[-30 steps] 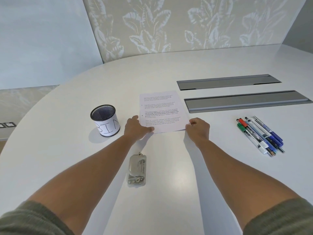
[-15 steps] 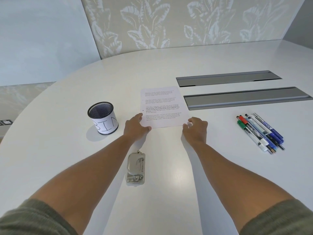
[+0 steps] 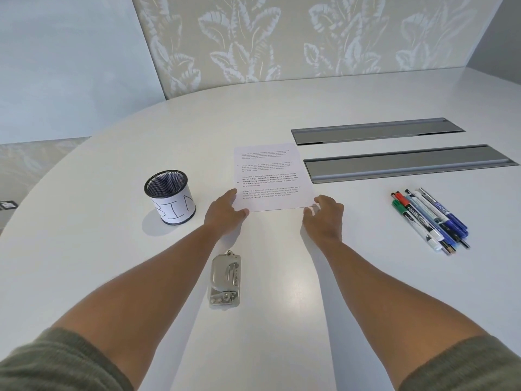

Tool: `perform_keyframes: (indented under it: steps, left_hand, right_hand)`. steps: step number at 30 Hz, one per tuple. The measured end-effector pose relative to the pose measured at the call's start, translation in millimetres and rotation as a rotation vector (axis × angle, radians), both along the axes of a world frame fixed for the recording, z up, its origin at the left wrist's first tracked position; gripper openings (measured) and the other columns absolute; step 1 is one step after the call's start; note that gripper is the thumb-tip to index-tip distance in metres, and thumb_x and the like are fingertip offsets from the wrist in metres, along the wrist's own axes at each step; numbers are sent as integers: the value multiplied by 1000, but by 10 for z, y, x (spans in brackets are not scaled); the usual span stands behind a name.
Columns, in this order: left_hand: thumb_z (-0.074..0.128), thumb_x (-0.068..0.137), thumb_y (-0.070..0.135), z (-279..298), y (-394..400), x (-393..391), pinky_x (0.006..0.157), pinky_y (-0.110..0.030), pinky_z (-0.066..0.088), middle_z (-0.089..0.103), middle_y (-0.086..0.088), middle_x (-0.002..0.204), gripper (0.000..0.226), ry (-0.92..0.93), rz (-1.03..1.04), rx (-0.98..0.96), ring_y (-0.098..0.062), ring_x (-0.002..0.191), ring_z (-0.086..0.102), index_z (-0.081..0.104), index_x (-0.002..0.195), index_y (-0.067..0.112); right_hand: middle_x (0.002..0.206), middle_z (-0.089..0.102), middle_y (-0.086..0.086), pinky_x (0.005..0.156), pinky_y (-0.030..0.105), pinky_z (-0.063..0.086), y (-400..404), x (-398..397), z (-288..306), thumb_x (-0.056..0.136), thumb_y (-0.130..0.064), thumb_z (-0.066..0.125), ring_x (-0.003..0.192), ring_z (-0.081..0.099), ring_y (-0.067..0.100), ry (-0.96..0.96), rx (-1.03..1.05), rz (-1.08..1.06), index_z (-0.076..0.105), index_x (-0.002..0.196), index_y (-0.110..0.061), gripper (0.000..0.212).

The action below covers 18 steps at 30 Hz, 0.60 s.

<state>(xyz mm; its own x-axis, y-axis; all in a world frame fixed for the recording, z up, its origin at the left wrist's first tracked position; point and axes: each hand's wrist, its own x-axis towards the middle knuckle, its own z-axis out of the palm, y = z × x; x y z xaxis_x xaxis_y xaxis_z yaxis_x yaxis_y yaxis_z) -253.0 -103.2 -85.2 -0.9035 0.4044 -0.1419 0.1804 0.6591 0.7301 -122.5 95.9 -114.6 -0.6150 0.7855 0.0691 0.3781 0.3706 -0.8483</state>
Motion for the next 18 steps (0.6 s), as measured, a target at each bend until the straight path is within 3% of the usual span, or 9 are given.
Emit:
perform_keyframes:
  steps: [4, 7, 9, 12, 18]
  left_hand:
    - [66, 90, 29, 29, -16, 43, 105, -27, 38, 45, 1, 154, 69, -37, 57, 51, -15, 132, 50, 36, 151, 24]
    - [67, 90, 29, 80, -42, 127, 106, -37, 46, 48, -4, 151, 64, -66, 101, 118, -14, 134, 49, 40, 148, 23]
    - [67, 91, 29, 113, -79, 197, 98, -34, 49, 51, -5, 148, 59, -50, 105, 144, -16, 133, 50, 45, 145, 21]
    - [66, 93, 29, 149, -162, 316, 82, -27, 48, 59, -1, 136, 46, -32, 111, 197, -17, 115, 58, 54, 136, 19]
    - [66, 91, 30, 203, -391, 577, 86, -27, 48, 68, 2, 114, 27, -39, 130, 223, -18, 106, 65, 65, 117, 21]
  right_hand:
    - [138, 45, 4, 100, 30, 44, -48, 53, 23, 87, -15, 60, 123, 51, 15, -5, 14, 39, 51, 131, -11, 45]
    - [143, 41, 0, 93, 20, 36, -122, 145, 31, 88, -19, 59, 118, 52, 7, -54, 52, 71, 49, 134, -15, 47]
    - [143, 42, -3, 92, 18, 33, -182, 228, 30, 88, -21, 59, 119, 46, 3, -83, 103, 90, 49, 133, -16, 46]
    - [143, 43, -5, 97, 22, 34, -283, 357, 43, 88, -23, 58, 124, 42, 5, -109, 169, 119, 50, 131, -18, 44]
    - [143, 41, -7, 103, 31, 40, -545, 607, 128, 89, -30, 58, 127, 46, 7, -121, 210, 170, 52, 129, -23, 41]
